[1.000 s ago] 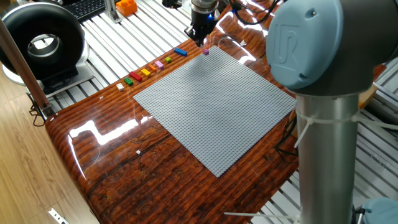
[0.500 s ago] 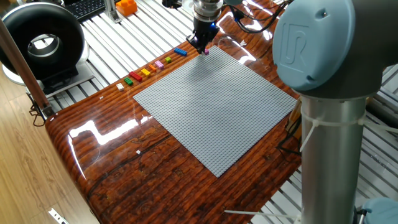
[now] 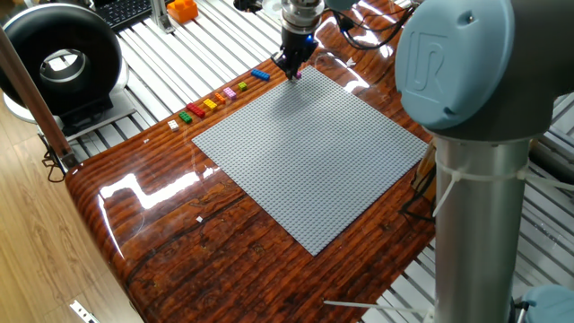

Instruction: Build with small Lego blocks

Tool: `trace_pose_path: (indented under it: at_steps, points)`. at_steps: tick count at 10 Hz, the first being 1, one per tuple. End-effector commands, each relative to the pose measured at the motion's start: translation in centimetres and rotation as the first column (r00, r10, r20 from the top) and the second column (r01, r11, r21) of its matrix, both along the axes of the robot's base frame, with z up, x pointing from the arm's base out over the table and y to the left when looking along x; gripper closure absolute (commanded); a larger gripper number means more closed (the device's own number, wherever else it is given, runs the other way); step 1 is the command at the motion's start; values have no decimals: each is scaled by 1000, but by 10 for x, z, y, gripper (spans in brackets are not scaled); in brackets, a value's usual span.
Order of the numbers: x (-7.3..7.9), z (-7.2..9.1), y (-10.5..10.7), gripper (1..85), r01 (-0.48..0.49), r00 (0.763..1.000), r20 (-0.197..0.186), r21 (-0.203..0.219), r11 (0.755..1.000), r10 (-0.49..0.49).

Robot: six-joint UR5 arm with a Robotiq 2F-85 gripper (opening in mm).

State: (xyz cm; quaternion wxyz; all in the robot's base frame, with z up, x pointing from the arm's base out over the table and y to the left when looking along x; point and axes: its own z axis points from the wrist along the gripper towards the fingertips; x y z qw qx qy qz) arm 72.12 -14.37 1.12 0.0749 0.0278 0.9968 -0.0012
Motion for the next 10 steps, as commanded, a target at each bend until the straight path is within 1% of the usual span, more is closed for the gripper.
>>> trace_pose_path:
  at_steps: [1, 8, 10]
  points:
    - [-1, 0, -1, 847, 14, 1000, 2, 13, 1000, -14]
    - [-6, -1, 0, 847, 26, 1000, -2, 18, 1000, -26]
    - [-4, -2, 1, 847, 24, 1000, 5, 21, 999, -24]
